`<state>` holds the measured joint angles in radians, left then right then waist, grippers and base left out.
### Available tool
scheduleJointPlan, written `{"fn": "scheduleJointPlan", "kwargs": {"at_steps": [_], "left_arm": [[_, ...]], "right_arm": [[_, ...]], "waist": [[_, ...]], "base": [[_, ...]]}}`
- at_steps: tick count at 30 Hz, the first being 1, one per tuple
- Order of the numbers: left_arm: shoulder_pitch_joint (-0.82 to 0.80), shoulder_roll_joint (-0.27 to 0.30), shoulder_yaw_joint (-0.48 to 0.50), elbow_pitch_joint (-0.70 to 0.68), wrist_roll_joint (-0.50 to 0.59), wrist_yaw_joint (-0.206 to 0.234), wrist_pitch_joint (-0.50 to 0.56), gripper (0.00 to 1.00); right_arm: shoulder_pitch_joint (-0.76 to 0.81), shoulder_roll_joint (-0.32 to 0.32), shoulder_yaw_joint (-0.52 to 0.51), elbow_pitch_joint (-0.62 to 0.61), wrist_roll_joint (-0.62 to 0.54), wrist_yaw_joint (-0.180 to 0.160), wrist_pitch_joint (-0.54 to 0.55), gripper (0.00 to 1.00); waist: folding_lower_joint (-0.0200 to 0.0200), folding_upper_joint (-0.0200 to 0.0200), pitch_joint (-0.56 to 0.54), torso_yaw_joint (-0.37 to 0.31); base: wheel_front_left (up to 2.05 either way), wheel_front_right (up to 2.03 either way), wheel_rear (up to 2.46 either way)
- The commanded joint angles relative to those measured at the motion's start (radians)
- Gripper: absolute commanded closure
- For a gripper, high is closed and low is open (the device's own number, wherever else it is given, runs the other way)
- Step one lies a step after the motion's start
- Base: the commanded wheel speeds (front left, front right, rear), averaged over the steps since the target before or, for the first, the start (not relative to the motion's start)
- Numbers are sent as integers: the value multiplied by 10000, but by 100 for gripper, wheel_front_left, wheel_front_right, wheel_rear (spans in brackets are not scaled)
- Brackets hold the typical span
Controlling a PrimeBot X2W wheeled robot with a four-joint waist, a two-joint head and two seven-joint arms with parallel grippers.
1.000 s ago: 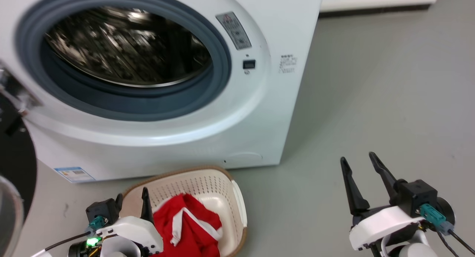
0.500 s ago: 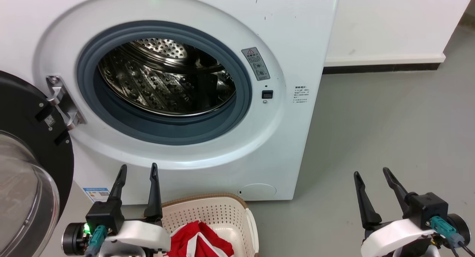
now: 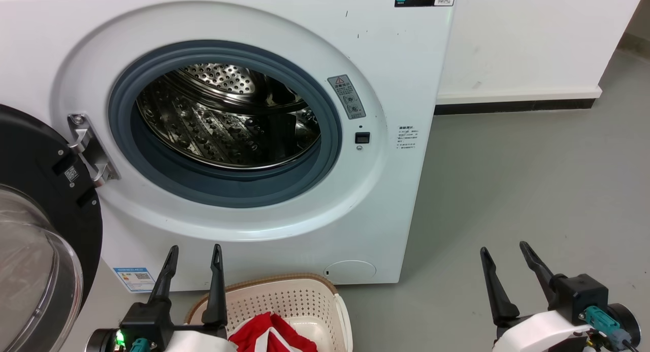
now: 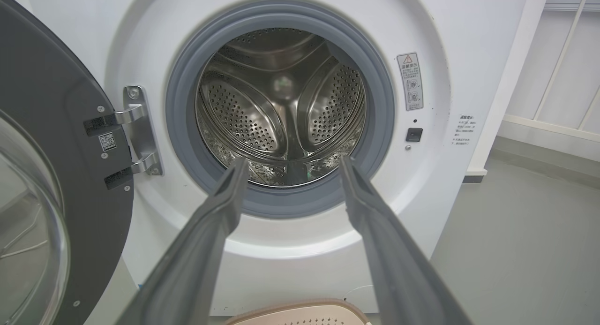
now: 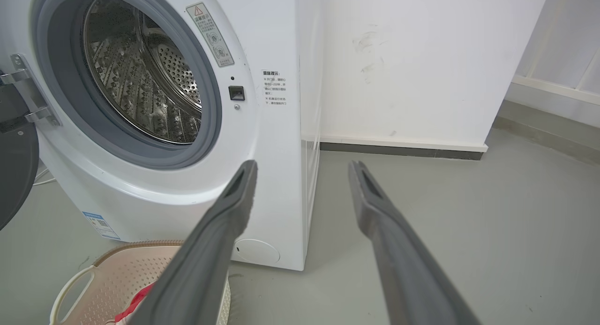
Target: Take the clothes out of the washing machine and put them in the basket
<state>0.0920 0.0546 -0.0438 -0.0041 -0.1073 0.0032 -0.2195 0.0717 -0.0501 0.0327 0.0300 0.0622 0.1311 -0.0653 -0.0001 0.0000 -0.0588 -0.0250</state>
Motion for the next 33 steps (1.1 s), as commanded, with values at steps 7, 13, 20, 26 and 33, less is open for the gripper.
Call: {"fn": "scheduleJointPlan", "kwargs": {"at_steps": [7,13,20,26,33], "left_arm": [[81,-22,23,292,-478,-39,142,100],[-111,-23,157,480,-1720,-148,418,100],[-311,-24,302,676,-3043,-269,707,100],[-468,-25,416,830,-4091,-365,937,100],[-640,-26,539,999,-5229,-469,1188,100]], "right_arm": [[60,1,18,232,477,0,7,100],[-116,-82,-40,398,1851,0,111,100],[-319,-148,-91,585,3290,-1,209,100],[-456,-190,-141,720,4418,-1,290,100],[-600,-228,-205,859,5632,-1,385,100]], "waist": [[1,0,1,4],[1,0,31,17],[1,0,66,30],[1,0,96,42],[1,0,131,56]], "base": [[0,0,0],[0,0,0],[0,0,0],[0,0,0],[0,0,0]]}}
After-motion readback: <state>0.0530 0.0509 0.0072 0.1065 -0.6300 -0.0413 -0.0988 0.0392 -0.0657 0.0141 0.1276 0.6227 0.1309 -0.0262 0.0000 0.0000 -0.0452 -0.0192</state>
